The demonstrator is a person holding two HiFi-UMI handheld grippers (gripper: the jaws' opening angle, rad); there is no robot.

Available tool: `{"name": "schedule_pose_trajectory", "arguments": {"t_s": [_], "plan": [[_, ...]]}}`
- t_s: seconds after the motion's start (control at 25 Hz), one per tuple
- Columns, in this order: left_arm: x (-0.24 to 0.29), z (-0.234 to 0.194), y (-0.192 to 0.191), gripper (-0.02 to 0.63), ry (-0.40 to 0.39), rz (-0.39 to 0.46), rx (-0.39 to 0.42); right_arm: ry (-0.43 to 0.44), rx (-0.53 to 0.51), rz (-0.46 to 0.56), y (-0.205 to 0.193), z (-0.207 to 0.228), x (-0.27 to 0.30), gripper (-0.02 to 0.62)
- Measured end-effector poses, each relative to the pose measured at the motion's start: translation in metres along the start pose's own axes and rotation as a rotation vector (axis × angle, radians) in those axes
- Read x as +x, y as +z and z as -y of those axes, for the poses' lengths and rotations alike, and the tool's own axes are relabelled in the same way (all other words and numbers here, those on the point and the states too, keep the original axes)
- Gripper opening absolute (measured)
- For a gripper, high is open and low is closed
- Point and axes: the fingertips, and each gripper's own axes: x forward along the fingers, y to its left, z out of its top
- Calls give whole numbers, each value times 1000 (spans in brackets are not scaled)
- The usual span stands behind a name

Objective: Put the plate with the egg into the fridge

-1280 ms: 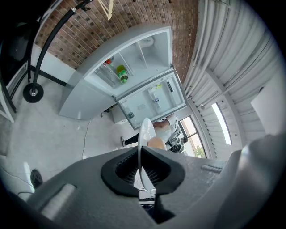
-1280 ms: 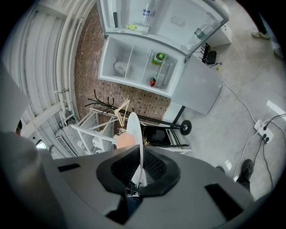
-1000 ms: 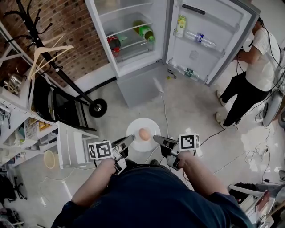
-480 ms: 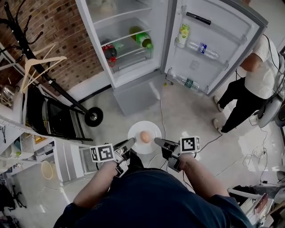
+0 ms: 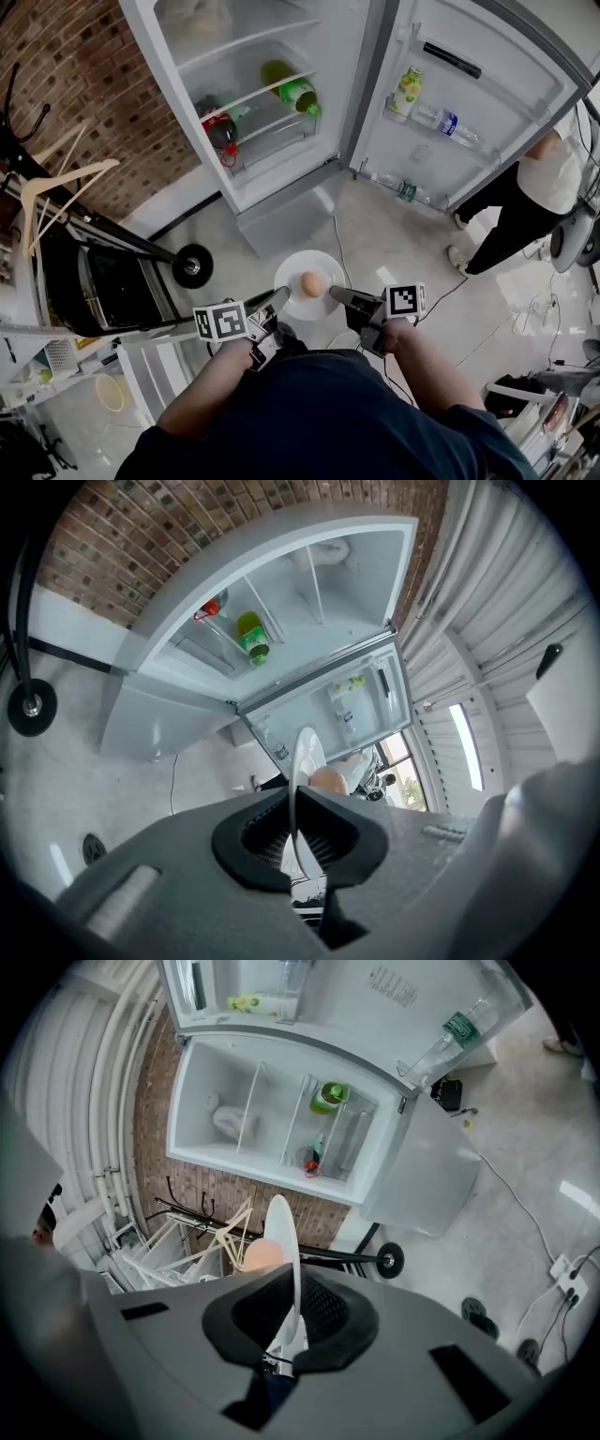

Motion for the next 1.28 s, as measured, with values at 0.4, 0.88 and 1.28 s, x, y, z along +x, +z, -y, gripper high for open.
{"name": "schedule_pose_trajectory", "arguments": {"t_s": [0.4,0.88,1.28], "plan": [[15,-12,70,17,-19,5,10,-15,-4,11,60,-7,37,18],[65,-29,162,17,77,177,-51,63,-31,-161,175,7,83,17],[102,-47,216,17,163,321,-102,75,-19,-287,248,31,110,17]]}}
